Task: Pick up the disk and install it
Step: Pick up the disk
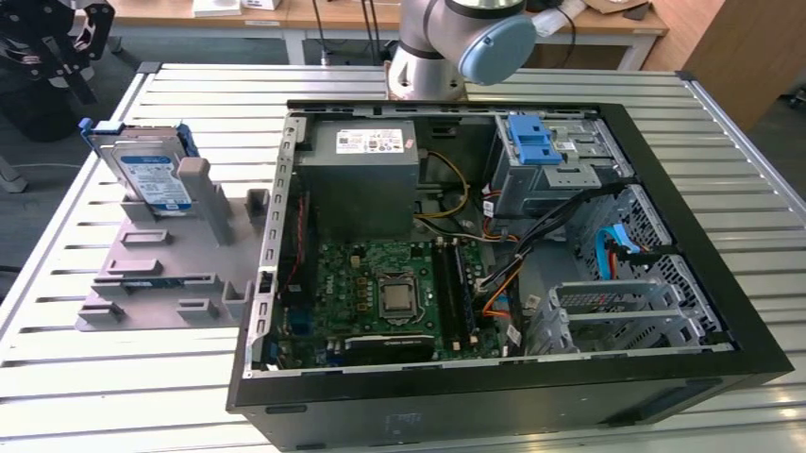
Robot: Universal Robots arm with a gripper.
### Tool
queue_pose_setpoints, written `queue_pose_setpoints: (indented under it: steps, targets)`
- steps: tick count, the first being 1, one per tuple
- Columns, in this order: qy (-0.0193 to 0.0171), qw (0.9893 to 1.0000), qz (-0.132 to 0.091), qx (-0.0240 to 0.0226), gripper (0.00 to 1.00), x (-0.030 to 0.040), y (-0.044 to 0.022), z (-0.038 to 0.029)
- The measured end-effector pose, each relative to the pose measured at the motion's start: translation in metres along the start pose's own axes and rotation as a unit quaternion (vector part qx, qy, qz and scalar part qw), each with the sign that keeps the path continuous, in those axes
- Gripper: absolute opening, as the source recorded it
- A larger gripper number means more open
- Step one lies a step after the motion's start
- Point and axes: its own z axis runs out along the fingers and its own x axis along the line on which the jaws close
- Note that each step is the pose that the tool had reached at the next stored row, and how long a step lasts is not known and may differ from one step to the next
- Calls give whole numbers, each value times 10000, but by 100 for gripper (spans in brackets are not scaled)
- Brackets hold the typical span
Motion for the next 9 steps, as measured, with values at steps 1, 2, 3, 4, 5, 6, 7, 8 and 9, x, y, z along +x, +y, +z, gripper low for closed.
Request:
queue_pose_setpoints:
  steps: [1, 2, 3, 4, 5, 6, 7, 8, 9]
  targets:
    - [0, 10000, -5, 0, 11, 0, 0, 0]
    - [1, 10000, -15, 0, 11, 0, 0, 0]
    - [1, 10000, -26, 0, 11, 0, 0, 0]
    - [2, 10000, -38, 0, 11, 0, 0, 0]
    - [2, 10000, -50, -1, 11, 0, 0, 0]
    - [3, 10000, -61, -1, 11, 0, 0, 0]
    - [3, 10000, -73, -1, 11, 0, 0, 0]
    - [3, 10000, -85, -1, 11, 0, 0, 0]
    - [4, 10000, -95, -1, 11, 0, 0, 0]
